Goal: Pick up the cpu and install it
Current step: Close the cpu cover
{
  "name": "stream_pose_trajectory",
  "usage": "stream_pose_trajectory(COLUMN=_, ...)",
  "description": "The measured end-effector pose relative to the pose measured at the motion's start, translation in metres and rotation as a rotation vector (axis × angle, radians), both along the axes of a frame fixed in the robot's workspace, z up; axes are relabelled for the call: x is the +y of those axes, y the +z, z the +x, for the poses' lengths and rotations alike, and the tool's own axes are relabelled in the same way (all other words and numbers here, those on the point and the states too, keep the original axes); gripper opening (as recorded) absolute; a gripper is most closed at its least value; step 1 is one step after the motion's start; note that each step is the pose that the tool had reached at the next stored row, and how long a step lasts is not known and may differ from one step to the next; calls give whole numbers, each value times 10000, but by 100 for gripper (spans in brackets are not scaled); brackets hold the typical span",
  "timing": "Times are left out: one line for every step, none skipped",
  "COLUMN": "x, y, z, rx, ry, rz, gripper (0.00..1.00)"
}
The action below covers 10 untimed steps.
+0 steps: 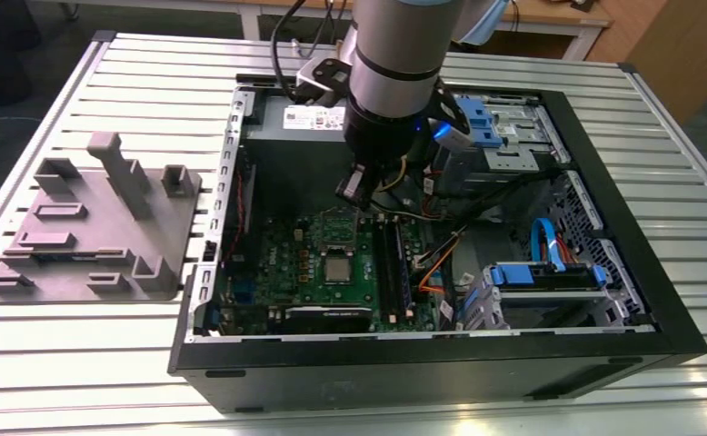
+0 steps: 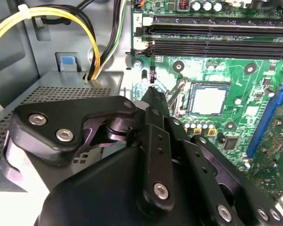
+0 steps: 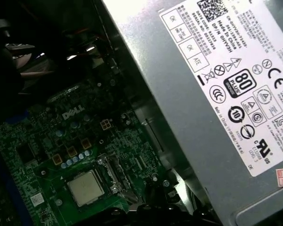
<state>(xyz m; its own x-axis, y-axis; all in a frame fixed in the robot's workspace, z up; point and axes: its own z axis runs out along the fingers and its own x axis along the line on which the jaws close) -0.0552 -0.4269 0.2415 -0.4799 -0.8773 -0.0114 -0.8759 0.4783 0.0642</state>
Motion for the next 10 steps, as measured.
stream_pose_trajectory(x=0, y=0, z=0, rx=0, ry=40, rz=0, gripper=10)
stream_pose_trajectory(x=0, y=0, z=2, rx=0, ry=62, rz=1, gripper=10)
stream_pose_trajectory(x=0, y=0, z=2, rx=1, ry=68, rz=0, gripper=10)
stream_pose_trajectory(x=0, y=5, z=2, rx=5, ry=71, rz=-4, gripper=10)
stream_pose_trajectory(x=0, y=13, z=2, rx=6, ry=76, rz=-2, gripper=10)
stream_pose_trajectory(x=0, y=21, z=1, rx=8, ry=79, rz=0, gripper=10)
stream_pose_trajectory(x=0, y=29, z=1, rx=10, ry=82, rz=-1, gripper=10)
stream_pose_trajectory(x=0, y=34, z=2, rx=11, ry=85, rz=-1, gripper=10)
stream_pose_trajectory(x=0, y=38, z=2, rx=11, ry=87, rz=1, gripper=10)
stream_pose_trajectory(x=0, y=42, z=2, rx=11, ry=88, rz=1, gripper=10)
